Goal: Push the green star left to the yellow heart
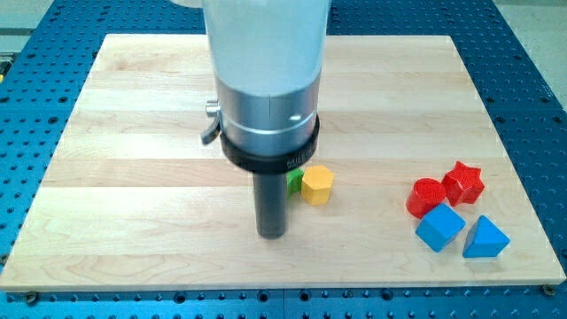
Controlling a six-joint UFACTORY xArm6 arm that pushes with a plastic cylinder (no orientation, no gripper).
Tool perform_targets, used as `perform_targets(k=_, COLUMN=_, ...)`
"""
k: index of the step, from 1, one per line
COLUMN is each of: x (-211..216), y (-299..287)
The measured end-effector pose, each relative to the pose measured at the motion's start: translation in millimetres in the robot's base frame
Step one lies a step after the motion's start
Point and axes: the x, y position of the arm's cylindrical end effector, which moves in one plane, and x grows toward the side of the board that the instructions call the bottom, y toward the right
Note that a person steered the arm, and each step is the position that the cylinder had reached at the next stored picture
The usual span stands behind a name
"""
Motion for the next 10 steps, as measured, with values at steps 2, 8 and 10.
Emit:
perform_targets(k=2, x=-87.1, y=25.3)
perform_targets(k=8, x=-100.7, y=3.0)
perform_targets(k=10, x=-126.4, y=-42.5)
